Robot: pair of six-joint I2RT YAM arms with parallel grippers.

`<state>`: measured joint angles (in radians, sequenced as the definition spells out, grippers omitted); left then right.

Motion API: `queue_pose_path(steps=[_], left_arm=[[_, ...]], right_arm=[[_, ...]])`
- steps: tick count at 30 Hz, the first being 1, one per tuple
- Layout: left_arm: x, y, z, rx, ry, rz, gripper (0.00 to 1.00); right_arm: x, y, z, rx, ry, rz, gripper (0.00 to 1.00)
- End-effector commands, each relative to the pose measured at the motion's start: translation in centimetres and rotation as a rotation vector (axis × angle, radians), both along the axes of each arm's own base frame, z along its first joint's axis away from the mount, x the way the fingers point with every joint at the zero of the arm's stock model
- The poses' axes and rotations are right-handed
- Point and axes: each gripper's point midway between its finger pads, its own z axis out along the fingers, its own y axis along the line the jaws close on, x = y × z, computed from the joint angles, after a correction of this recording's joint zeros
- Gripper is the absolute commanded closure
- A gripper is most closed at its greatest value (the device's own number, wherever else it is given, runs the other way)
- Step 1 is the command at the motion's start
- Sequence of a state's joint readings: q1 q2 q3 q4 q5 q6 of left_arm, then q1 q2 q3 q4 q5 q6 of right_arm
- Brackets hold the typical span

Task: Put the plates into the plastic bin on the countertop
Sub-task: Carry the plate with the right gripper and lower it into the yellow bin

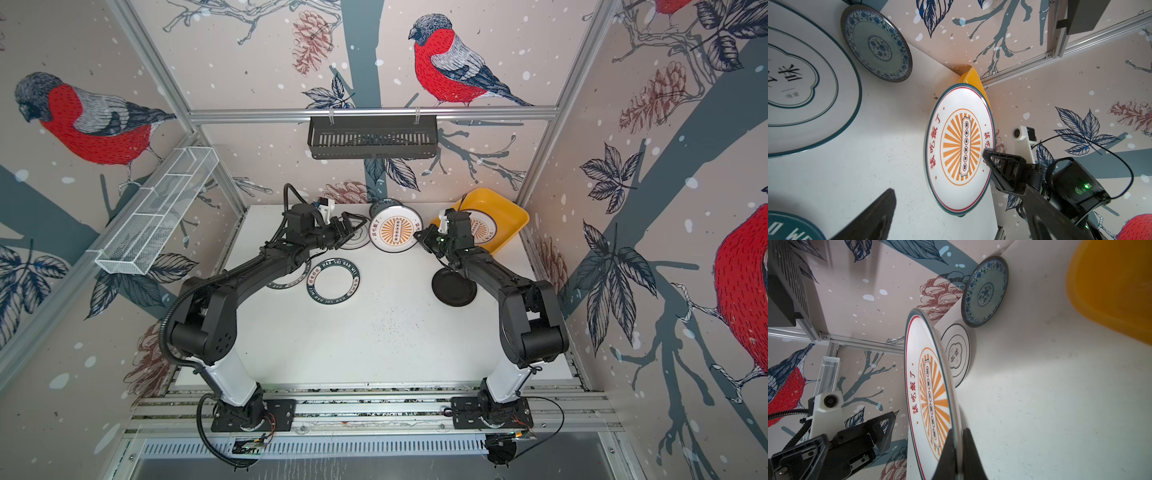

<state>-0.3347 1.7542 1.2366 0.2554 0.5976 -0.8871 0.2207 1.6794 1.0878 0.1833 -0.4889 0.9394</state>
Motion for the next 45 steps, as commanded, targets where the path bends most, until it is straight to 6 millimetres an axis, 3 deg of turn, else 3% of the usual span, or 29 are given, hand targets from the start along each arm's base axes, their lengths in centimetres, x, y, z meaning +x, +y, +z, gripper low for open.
queue_pose_path(steps=[1,6,9,14,18,26,30,45], left_arm=[[-0.3,-0.6,1.9,-0.013,-0.099,-0.039,0.04],[-1.3,-3.5,3.0,-0.024,-0.166,-0.134,0.04],[-2.1,-6.4,3.2,-0.043,-0.182,-0.218,0.04],[-3.4,-11.4,2.7,-0.049,-0.2,-0.365,0.04],[-3.5,-13.8,2.0,-0.05,-0.201,-0.434,0.04],[-3.0,-15.5,0.6,-0.006,-0.23,-0.469,0.04],[-2.5,-15.1,-0.3,0.054,-0.227,-0.451,0.04],[-0.2,-12.6,-0.2,0.238,-0.264,-0.34,0.04]], right_arm=[[0.7,-1.9,1.2,0.001,-0.035,-0.055,0.99],[1.6,-5.9,1.5,-0.011,-0.039,-0.149,0.99],[2.0,-8.6,1.2,-0.015,-0.027,-0.227,0.99],[2.2,-13.1,1.2,-0.025,-0.022,-0.352,0.98],[2.4,-16.6,0.7,-0.035,-0.002,-0.443,0.99],[3.8,-21.2,-1.1,-0.055,0.045,-0.569,0.99],[4.9,-22.7,-2.6,-0.066,0.088,-0.625,0.98],[10.3,-25.0,-6.5,-0.084,0.157,-0.673,0.98]])
